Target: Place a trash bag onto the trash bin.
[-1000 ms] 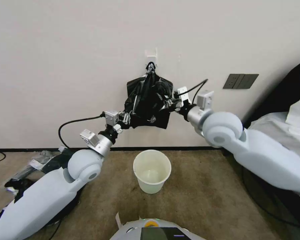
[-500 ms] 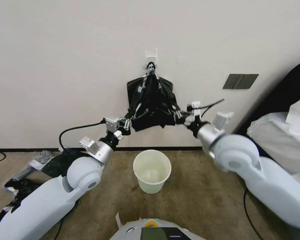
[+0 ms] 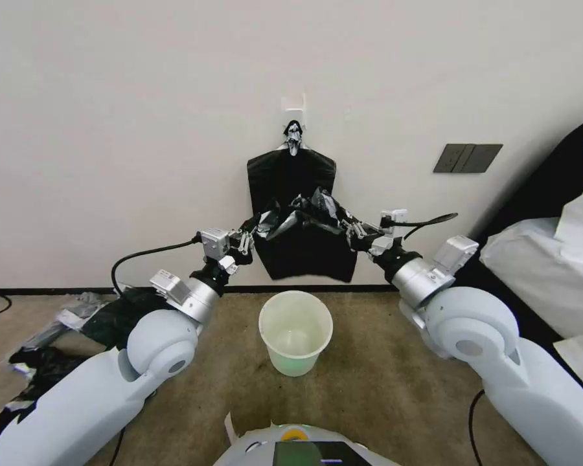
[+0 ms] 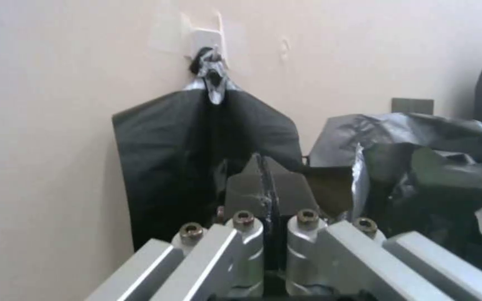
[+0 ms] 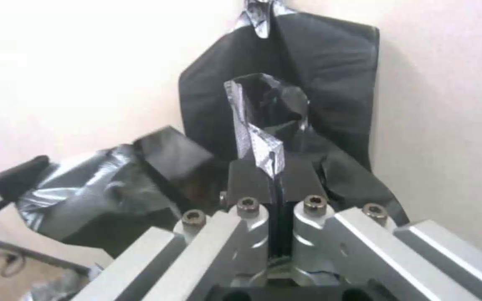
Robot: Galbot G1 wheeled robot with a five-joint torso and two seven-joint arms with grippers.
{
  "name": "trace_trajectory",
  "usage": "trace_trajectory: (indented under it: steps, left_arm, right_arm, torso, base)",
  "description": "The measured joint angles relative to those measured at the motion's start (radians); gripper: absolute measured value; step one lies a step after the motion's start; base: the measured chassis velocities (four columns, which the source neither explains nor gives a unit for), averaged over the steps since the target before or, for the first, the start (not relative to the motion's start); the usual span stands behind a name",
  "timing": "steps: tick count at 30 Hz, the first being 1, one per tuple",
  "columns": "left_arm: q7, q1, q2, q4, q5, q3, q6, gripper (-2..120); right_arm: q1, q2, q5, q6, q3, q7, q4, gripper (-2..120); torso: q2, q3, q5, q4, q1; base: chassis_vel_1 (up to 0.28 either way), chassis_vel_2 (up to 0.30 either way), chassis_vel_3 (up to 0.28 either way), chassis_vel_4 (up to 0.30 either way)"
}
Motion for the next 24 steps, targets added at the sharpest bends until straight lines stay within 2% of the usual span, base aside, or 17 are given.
trace_trajectory:
  steps: [5, 12, 17, 20, 24]
  left_arm:
    - [0.002, 0.009, -0.023, 0.022, 0.029, 0.008, -0.01, 0]
    - [0.014, 0.007, -0.044, 0.039, 0.048, 0.029, -0.017, 0]
    - [0.026, -0.011, -0.067, 0.087, 0.073, 0.053, -0.03, 0]
    - [0.038, -0.046, -0.1, 0.146, 0.096, 0.086, -0.045, 0]
    - [0.042, -0.057, -0.117, 0.169, 0.103, 0.096, -0.051, 0]
  right_arm:
    - [-0.081, 0.068, -0.004, 0.003, 0.026, 0.002, 0.013, 0]
    - [-0.162, 0.126, -0.004, 0.008, 0.036, 0.003, 0.027, 0]
    - [-0.195, 0.171, -0.017, 0.029, 0.021, -0.004, 0.006, 0]
    - [-0.182, 0.214, -0.028, 0.063, -0.016, -0.012, -0.035, 0]
    - [-0.174, 0.232, -0.034, 0.077, -0.031, -0.016, -0.052, 0]
  torso:
    - [0.0, 0.0, -0.0001, 0.0, 0.0]
    - [0.0, 0.0, 0.0, -0.0001, 0.0]
    - [0.0, 0.0, 0.0, -0.0002, 0.0]
    - [0.0, 0.0, 0.0, -0.0002, 0.0]
    - [0.0, 0.0, 0.0001, -0.0001, 0.0]
  base:
    - [0.0, 0.0, 0.0, 0.0]
    - [0.0, 0.0, 0.0, 0.0]
    - [0.0, 0.0, 0.0, 0.0]
    - [0.0, 0.0, 0.0, 0.0]
    - [0.0, 0.0, 0.0, 0.0]
